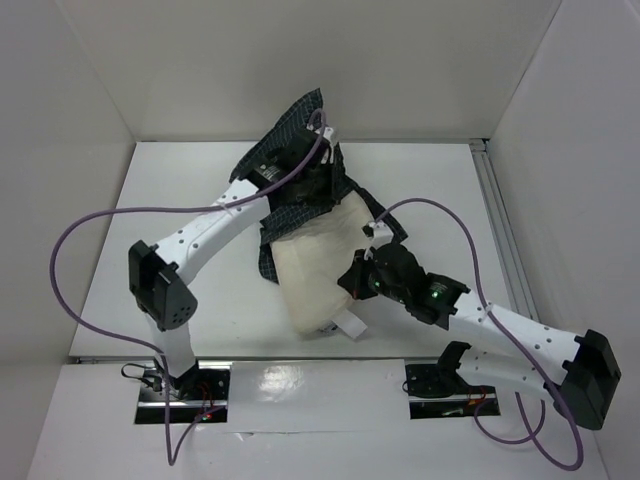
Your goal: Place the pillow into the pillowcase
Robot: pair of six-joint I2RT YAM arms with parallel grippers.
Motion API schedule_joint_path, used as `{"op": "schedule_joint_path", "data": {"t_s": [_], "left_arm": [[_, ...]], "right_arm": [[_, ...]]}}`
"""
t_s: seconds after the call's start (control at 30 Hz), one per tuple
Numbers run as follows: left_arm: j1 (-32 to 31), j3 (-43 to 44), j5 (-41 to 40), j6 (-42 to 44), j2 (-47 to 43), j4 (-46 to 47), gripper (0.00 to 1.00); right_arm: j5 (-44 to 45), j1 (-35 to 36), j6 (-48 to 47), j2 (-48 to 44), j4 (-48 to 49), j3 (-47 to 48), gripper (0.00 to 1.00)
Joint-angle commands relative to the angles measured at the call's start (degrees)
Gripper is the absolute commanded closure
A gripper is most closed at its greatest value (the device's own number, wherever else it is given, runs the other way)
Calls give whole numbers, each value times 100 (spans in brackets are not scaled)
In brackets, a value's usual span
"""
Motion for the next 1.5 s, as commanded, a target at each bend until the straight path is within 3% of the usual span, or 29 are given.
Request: {"op": "schedule_joint_path", "data": {"t_s": [0.0,0.1,0.17,0.2,0.23,0.27,0.3,0.33,0.37,0.5,0.53,0.6,0.67,0.73,0.87,1.0,1.07,1.17,1.2,1.23,1.27,1.3,1.47], "left_arm": [[-161,392,-10,-546,755,-664,100],[-213,1007,-223,-538,1301,-999,100],[-213,1149,-153,-468,1354,-1052,89],[-213,1149,-153,-398,1354,-1052,76],[-213,1149,-153,-397,1276,-1052,50],[-213,1019,-327,-336,1206,-1104,38],[-213,948,-398,-335,1031,-1105,29],[-213,869,-399,-222,933,-1105,24],[-213,816,-512,-221,854,-1157,22],[-213,299,-942,-282,467,-1342,31],[-213,201,-944,-361,406,-1342,31],[-301,130,-1232,-449,405,-1342,31],[-380,59,-1234,-555,492,-1394,31],[-529,260,-1435,-704,756,-1526,29],[-871,629,-1830,-1002,1256,-1676,19],[-934,1148,-2191,-1231,2056,-1983,1],[-934,1228,-2367,-1311,2364,-2089,1],[-934,1098,-2368,-1363,2760,-2089,1],[-882,1036,-2307,-1233,2813,-1907,9],[-881,1035,-2228,-1162,2883,-1844,26],[-786,983,-2062,-1162,2884,-1843,52],[-646,982,-2060,-1101,2884,-1843,100],[-477,412,-2201,-1100,1796,-1931,100]], "right_arm": [[-66,-63,224,96,1087,-278,100],[-594,-10,445,148,1658,-499,100],[-701,-10,507,210,1660,-500,100],[-954,-10,454,210,1660,-447,100],[-1235,-10,358,263,1660,-360,100],[-1603,-10,148,315,1573,-237,92],[-2138,-10,-445,507,1224,234,34],[-2082,-10,-686,570,193,500,23],[-1812,42,-828,571,-295,702,19],[471,43,-410,-578,-1433,662,19],[1624,43,297,-1103,-1678,513,24],[2449,43,978,-1519,-2022,319,30],[2953,-18,1358,-1758,-1884,133,30],[3034,-220,1456,-1611,-1699,81,29],[2132,-1324,930,-373,-1698,484,23],[935,-2300,402,-212,-1093,301,17],[513,-2689,287,-264,-1004,195,15],[-269,-3374,77,-264,-837,20,13],[-628,-3672,-28,-264,-776,-42,12],[-823,-3814,-90,-264,-697,-43,12],[-1042,-3946,-152,-203,-644,-112,10],[-1436,-4069,-292,-81,-591,-113,10],[-2318,-4448,-732,596,-187,88,9]]}}
